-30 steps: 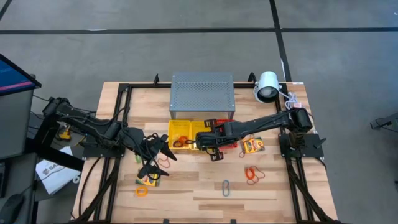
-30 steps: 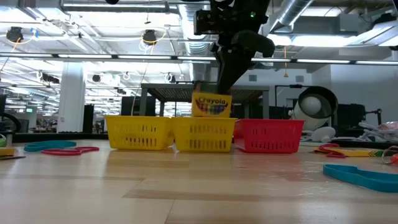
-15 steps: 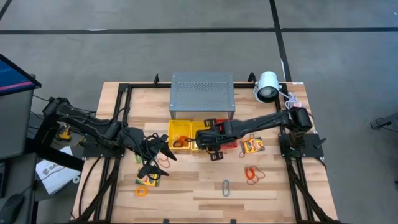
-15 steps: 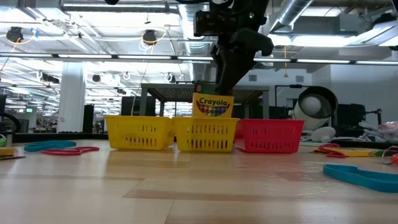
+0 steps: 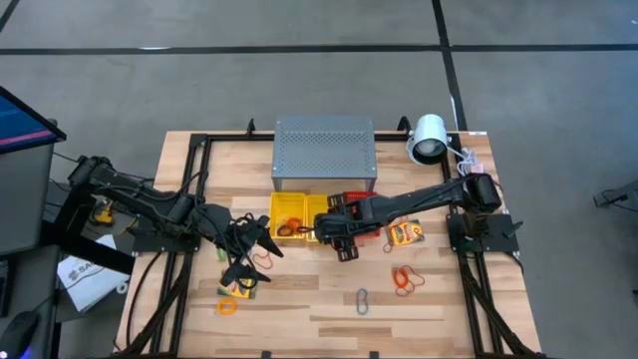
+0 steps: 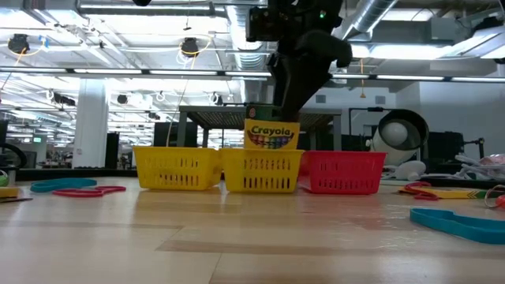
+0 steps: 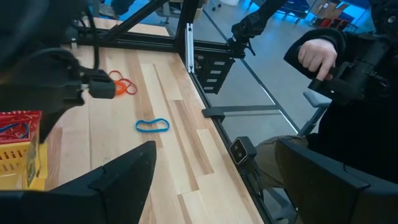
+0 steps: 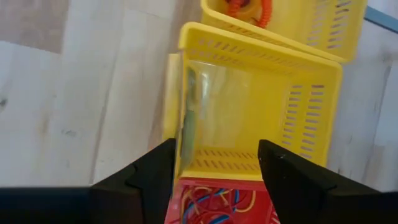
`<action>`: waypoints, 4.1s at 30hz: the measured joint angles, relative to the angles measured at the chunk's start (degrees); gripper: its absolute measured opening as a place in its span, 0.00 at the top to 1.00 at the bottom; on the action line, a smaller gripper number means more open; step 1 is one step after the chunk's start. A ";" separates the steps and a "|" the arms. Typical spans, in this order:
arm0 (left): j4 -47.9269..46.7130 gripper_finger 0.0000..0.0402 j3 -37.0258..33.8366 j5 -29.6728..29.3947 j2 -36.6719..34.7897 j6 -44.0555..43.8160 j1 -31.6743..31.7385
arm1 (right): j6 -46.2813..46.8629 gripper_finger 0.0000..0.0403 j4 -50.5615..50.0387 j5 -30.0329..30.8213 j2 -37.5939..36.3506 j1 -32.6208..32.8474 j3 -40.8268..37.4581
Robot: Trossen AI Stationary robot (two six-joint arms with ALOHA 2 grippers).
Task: Pick & Place Office Desk Supplies
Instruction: Put the yellow crayon box into the right yellow bin, then put the blue rubber band into the red bin
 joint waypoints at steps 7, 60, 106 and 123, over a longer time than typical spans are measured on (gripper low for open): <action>0.02 0.20 0.00 0.00 0.00 0.00 0.00 | -0.08 0.46 -1.80 0.10 0.00 2.74 4.63; -4.76 0.20 0.00 0.02 0.00 0.00 0.44 | 51.86 0.46 -17.08 -3.19 0.00 29.56 3.58; -3.36 0.20 0.02 0.17 0.00 -2.14 -3.00 | 45.42 0.55 2.30 -8.49 14.99 29.13 1.91; -3.40 0.20 0.02 -0.01 0.00 -3.06 -3.15 | 46.06 0.97 -0.59 -8.42 15.02 27.17 1.90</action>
